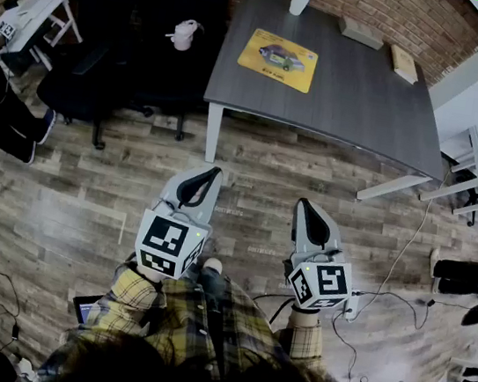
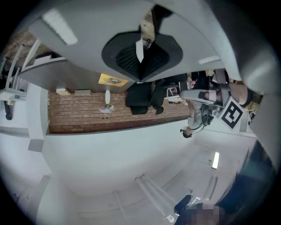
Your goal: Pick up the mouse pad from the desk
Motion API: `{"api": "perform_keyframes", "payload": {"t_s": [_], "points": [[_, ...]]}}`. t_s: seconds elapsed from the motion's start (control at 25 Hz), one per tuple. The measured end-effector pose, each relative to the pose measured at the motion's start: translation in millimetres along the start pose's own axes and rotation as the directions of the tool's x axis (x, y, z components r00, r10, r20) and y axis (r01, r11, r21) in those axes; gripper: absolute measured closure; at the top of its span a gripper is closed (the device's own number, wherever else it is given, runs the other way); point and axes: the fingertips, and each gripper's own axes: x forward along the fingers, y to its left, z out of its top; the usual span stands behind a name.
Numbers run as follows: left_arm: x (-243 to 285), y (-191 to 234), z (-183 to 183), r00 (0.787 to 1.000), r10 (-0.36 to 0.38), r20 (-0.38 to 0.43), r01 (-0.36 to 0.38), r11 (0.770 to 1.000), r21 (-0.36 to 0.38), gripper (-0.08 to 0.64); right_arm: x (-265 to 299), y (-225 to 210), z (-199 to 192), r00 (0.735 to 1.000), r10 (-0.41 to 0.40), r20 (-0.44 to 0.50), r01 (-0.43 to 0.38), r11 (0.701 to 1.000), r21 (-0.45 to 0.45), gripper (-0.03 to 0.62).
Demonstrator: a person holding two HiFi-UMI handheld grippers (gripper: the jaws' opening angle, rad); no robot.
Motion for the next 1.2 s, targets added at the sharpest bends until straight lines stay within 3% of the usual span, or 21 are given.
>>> {"api": "perform_keyframes", "payload": {"t_s": [0.68,0.8,0.88,1.2], "points": [[11.7,-6.2,0.4,1.0,0.011,0.007,-0.011,1.0,0.005,0.56,-1.1,-16.7,-0.7,0.999,0.008,0.038,-0.011,0.997,0.077,0.58],[15.3,-9.2,-0.3,1.0,0.021,0.004,-0.021,1.0,0.005,0.558,-3.8,-24.2,-3.6,0.999,0.019,0.037,-0.022,0.995,0.096,0.527],[16.3,-12.0,-0.8,1.0,0.025,0.006,-0.025,1.0,0.008,0.506,-6.9,-29.1,-6.6,0.999,0.024,0.036,-0.028,0.994,0.109,0.485],[29.8,-16.6,-4.6,0.999,0.032,-0.011,-0.032,0.999,0.024,0.434,-3.1,-43.8,-14.8,0.999,0.036,0.02,-0.038,0.991,0.131,0.39]]}}
